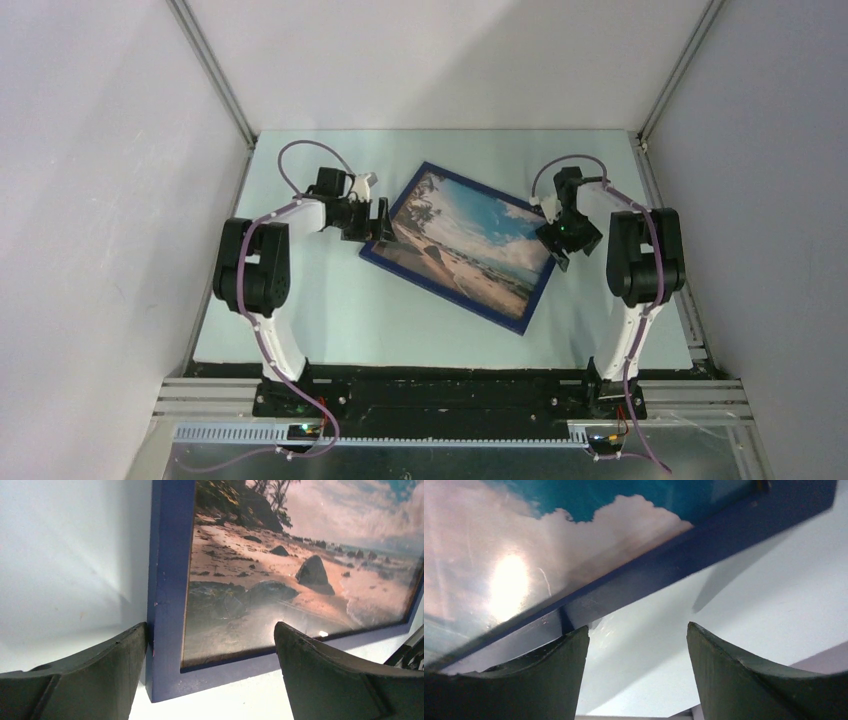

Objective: Put the photo into the frame
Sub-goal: Adjust the photo frame at the center of the board.

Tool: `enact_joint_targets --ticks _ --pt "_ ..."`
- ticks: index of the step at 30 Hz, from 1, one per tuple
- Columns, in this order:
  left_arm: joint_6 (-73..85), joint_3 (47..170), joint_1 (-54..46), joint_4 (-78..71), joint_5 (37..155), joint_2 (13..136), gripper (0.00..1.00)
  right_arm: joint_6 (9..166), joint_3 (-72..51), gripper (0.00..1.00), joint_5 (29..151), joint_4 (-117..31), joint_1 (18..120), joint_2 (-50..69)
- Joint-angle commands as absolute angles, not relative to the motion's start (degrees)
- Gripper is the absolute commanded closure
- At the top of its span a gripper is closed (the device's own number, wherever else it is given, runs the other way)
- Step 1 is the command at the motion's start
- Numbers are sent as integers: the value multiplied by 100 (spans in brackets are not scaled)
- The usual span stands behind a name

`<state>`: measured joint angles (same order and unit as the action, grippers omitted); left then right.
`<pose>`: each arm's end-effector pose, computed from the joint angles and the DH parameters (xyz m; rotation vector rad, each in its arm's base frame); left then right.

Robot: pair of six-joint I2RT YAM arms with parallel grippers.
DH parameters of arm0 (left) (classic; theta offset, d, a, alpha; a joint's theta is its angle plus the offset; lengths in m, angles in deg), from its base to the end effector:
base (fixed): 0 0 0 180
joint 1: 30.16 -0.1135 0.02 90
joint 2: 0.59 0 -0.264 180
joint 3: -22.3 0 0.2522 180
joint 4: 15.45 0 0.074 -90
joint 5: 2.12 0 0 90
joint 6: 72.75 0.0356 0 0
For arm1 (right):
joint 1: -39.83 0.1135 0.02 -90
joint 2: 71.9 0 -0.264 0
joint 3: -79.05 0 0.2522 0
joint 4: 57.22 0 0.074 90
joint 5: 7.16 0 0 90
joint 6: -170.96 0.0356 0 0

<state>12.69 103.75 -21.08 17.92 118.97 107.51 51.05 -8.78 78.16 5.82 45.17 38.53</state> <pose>0.3720 -0.0781 0.1608 0.2936 2.5688 -0.7941 0.3520 0.0300 0.1548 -0.9284 2.9379 -0.1480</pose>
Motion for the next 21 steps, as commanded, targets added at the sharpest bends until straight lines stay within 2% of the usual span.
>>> enact_joint_targets --ticks 1,9,21 --pt "1334 9872 -1996 2448 12126 10577 2 5642 -1551 24 7521 -1241 4716 4542" --pt "1513 9523 -2004 2484 12089 10224 2 6097 -2900 23 7598 -734 4779 5167" --pt "2047 9185 -1994 2902 12625 9729 2 6160 -3221 23 7377 -632 4958 5373"
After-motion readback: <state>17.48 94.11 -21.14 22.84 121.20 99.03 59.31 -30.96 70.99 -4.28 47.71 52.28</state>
